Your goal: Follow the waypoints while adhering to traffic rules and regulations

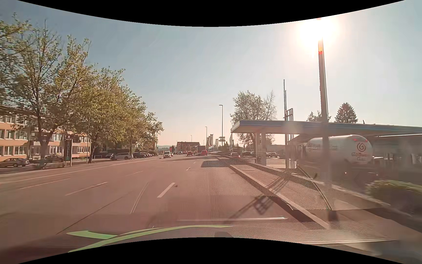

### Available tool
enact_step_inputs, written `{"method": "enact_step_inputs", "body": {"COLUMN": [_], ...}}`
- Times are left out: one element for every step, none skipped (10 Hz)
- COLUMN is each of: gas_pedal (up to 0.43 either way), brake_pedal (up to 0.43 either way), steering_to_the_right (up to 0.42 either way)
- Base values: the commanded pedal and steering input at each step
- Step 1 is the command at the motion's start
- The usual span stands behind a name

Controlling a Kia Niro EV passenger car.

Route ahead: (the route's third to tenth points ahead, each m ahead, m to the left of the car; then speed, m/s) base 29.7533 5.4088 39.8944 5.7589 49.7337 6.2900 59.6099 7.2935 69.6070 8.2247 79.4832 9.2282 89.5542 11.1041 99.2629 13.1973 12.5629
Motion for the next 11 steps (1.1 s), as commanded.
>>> {"method": "enact_step_inputs", "body": {"gas_pedal": [0.000,0.000,0.000,0.000,0.000,0.000,0.000,0.000,0.000,0.000,0.000], "brake_pedal": [0.152,0.159,0.159,0.159,0.159,0.159,0.159,0.159,0.152,0.152,0.152], "steering_to_the_right": [-0.002,-0.002,-0.002,-0.002,-0.002,-0.002,-0.002,-0.002,-0.002,-0.002,-0.002]}}
